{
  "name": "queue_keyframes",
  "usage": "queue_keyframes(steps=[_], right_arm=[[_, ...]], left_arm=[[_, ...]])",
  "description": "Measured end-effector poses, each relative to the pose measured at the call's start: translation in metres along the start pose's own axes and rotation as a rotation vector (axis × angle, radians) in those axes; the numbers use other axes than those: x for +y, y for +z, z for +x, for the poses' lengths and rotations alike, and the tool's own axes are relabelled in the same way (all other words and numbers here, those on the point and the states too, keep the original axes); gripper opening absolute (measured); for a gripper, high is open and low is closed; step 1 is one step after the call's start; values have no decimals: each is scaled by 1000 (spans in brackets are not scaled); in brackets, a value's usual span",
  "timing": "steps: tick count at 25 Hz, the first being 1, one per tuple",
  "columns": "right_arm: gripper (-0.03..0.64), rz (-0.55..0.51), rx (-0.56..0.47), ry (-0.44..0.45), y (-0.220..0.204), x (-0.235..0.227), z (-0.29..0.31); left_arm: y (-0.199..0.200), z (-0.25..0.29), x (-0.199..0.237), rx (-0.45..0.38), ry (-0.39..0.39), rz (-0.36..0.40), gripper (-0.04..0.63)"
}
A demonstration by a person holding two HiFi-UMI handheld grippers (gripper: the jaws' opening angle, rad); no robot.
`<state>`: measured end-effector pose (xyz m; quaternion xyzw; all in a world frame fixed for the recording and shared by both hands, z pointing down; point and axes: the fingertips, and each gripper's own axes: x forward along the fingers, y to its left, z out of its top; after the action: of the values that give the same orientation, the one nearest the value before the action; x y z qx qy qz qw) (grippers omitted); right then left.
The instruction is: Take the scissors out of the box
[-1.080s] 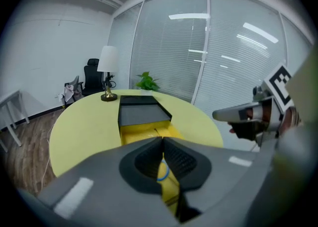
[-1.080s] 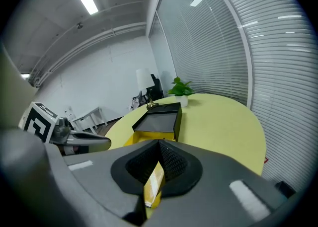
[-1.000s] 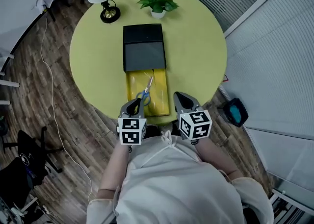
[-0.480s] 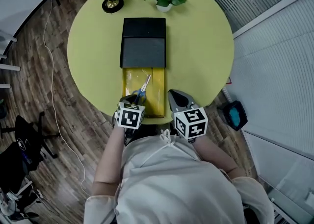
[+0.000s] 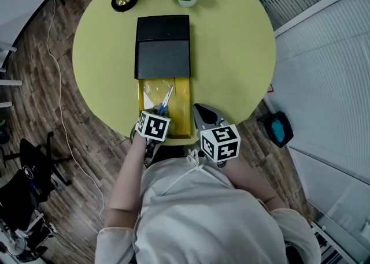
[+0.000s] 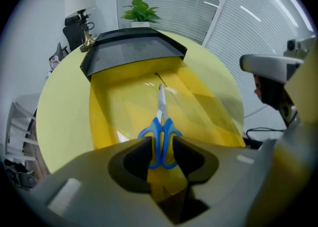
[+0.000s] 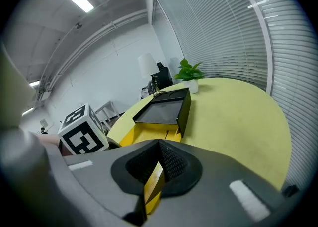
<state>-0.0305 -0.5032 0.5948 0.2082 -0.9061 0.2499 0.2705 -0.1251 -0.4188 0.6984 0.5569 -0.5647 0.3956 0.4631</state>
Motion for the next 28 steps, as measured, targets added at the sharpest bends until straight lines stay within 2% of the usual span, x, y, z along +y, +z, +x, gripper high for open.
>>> queue_keyframes(steps=[4,14,18,24,28], right_arm=[[0,13,-2,-10,0,0,1],[0,15,1,-39,-10,13,0],[0,4,-10,-59,-10,18,-5],[0,2,-29,-95,-7,21,-15],[0,-9,-42,-105,-2,28,-16]], left_arm=[[-2,5,-1,59,7,46,130],[-3,5,2,79,-7,97,95],[-9,2,-4,86,-59,145,92],[-11,-18,-1,19,-110,100,91],[-4,-38,3,-83,-110,78,89]])
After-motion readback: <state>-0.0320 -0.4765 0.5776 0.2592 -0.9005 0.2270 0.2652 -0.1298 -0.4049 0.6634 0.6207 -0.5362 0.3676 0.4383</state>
